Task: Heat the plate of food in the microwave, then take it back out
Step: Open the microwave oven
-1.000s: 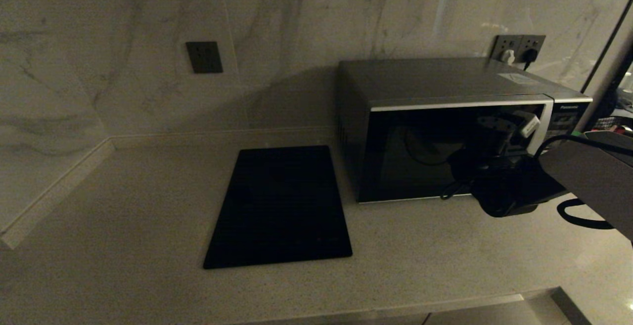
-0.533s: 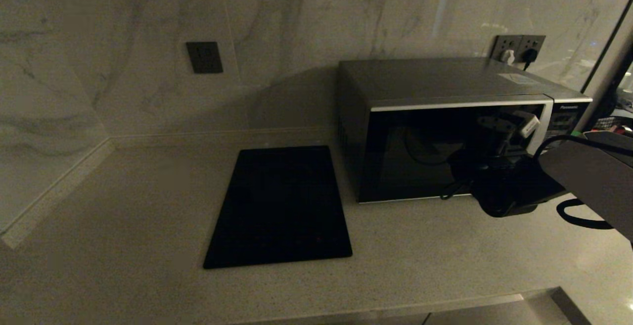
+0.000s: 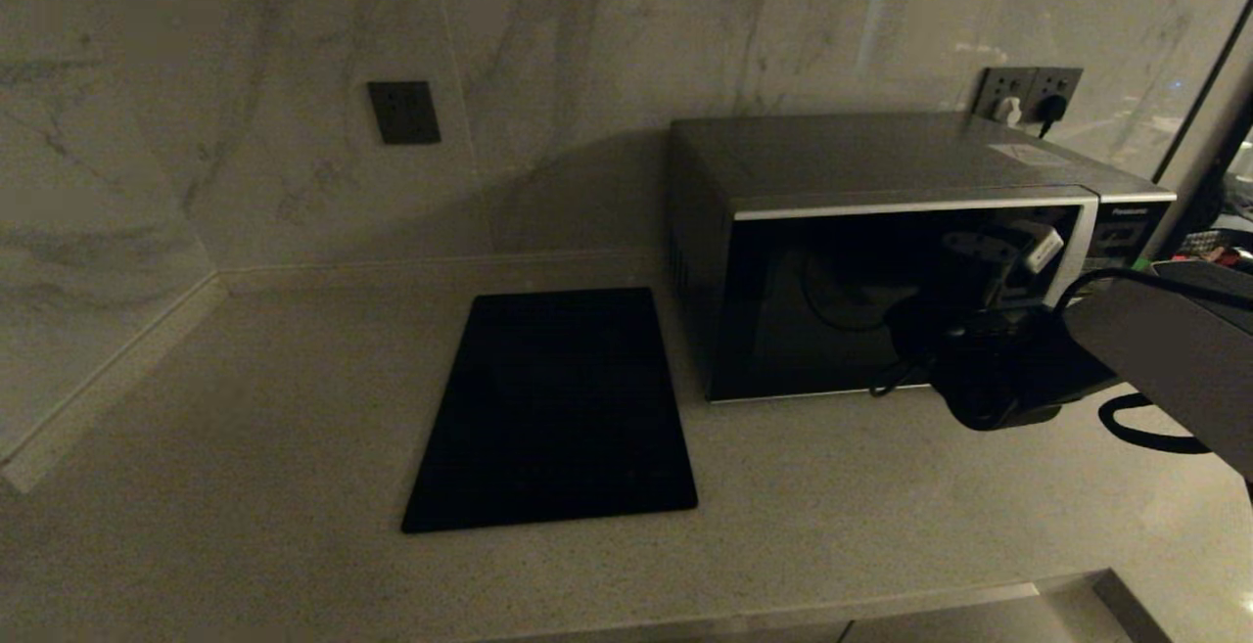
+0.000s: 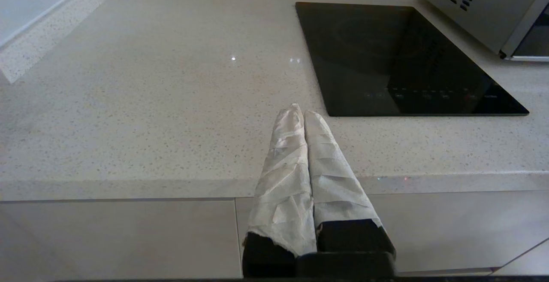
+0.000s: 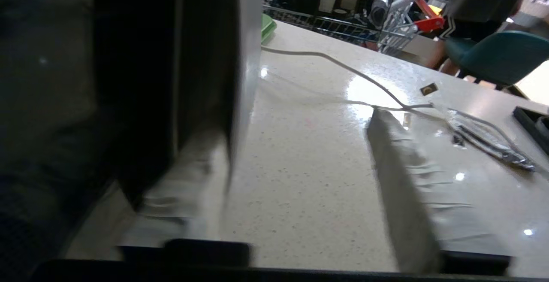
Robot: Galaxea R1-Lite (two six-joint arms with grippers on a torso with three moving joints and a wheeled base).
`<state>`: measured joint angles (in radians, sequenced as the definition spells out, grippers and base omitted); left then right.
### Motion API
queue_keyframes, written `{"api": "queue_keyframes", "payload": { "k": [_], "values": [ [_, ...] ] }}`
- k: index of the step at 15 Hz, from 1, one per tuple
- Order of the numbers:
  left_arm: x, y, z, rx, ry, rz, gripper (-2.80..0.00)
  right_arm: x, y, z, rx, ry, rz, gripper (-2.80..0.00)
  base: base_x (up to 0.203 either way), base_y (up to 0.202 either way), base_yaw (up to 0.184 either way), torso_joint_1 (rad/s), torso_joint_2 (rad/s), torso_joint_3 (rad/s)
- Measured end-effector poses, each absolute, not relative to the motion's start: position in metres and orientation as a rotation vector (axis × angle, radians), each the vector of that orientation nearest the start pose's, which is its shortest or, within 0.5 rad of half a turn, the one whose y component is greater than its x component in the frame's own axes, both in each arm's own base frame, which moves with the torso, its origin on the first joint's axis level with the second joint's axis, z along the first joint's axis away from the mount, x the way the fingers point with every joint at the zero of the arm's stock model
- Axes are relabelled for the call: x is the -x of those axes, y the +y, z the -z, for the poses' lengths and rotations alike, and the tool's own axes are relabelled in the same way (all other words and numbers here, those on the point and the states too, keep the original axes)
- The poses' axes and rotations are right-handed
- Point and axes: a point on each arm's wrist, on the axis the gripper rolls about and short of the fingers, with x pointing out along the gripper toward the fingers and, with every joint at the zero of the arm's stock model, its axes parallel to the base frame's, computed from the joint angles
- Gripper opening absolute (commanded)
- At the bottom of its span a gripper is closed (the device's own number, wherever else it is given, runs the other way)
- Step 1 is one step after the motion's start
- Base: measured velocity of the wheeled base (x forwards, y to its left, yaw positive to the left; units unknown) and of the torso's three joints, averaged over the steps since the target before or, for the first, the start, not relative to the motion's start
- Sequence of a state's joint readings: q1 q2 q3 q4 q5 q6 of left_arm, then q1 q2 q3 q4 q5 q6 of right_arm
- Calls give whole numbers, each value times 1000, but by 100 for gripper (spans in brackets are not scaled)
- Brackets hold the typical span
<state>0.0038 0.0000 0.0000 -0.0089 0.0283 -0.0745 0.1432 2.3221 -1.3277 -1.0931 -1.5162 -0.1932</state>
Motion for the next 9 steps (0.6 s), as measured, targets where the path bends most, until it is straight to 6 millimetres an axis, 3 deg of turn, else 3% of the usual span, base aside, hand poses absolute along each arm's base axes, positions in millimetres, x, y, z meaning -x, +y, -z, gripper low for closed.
{"api": "queue_keyframes", "payload": {
  "k": [9],
  "values": [
    [23, 1, -76, 75, -10, -32, -280, -443, 48, -120, 85, 62, 1360, -280, 0, 0, 0, 0, 0, 0]
  ]
}}
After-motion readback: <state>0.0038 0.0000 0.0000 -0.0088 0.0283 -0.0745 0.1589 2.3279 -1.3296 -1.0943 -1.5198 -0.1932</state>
